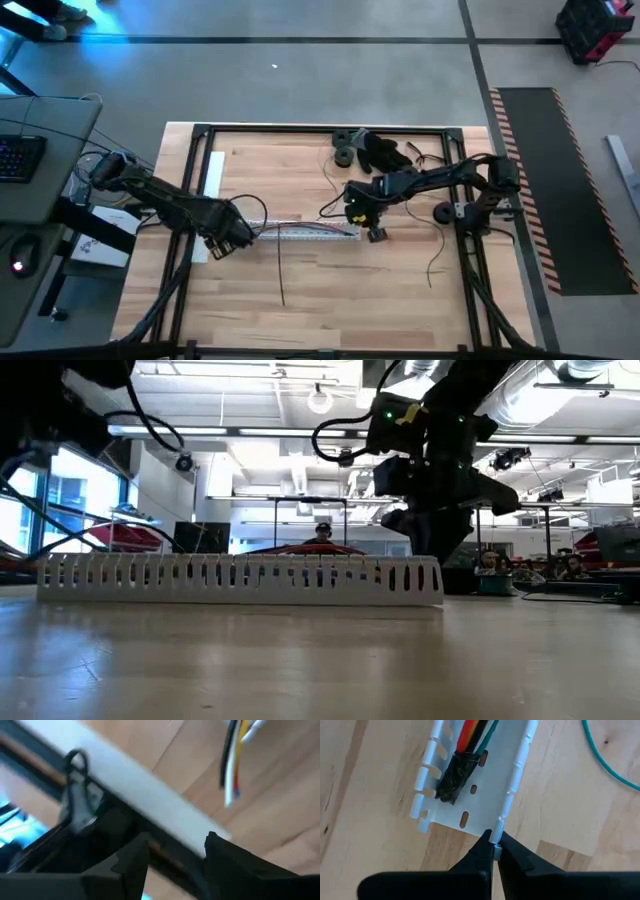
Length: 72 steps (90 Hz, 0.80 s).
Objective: Ziptie cables
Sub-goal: Put ziptied cables in a white cable duct
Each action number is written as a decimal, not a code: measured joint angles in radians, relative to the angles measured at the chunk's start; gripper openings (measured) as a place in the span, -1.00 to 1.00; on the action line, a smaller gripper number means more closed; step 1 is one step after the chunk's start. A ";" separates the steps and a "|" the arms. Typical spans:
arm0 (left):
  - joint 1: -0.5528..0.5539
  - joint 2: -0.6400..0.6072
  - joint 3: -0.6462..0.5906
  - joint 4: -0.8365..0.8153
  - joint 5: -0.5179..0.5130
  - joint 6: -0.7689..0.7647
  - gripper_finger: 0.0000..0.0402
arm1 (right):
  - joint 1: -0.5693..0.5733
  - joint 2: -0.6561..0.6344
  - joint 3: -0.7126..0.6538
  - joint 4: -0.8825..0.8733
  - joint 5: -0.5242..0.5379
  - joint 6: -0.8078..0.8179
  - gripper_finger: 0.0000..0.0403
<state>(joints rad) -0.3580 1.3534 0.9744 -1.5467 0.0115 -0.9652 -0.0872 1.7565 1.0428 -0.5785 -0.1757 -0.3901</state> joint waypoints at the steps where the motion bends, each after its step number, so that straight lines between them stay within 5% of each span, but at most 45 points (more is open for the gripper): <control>1: 0.000 0.000 0.008 0.000 0.002 0.001 -0.13 | 0.000 0.000 0.000 0.000 0.000 0.000 -1.00; 21: 0.000 -0.046 0.146 0.305 0.066 0.020 -0.34 | 0.001 0.000 0.000 0.010 -0.005 0.014 -1.00; 39: 0.005 -0.050 0.093 0.643 0.077 -0.046 -0.74 | 0.003 0.000 0.000 0.049 -0.018 0.015 -1.00; 51: -0.003 -0.014 0.008 0.635 0.122 -0.089 -0.97 | 0.003 0.000 0.000 0.060 -0.018 0.015 -1.00; 72: -0.010 -0.007 -0.065 0.443 0.115 -0.069 -0.97 | 0.003 0.000 0.001 0.050 -0.018 0.033 -1.00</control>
<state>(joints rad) -0.3679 1.3464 0.9098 -1.1042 0.1260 -1.0340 -0.0845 1.7561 1.0435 -0.5285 -0.1940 -0.3574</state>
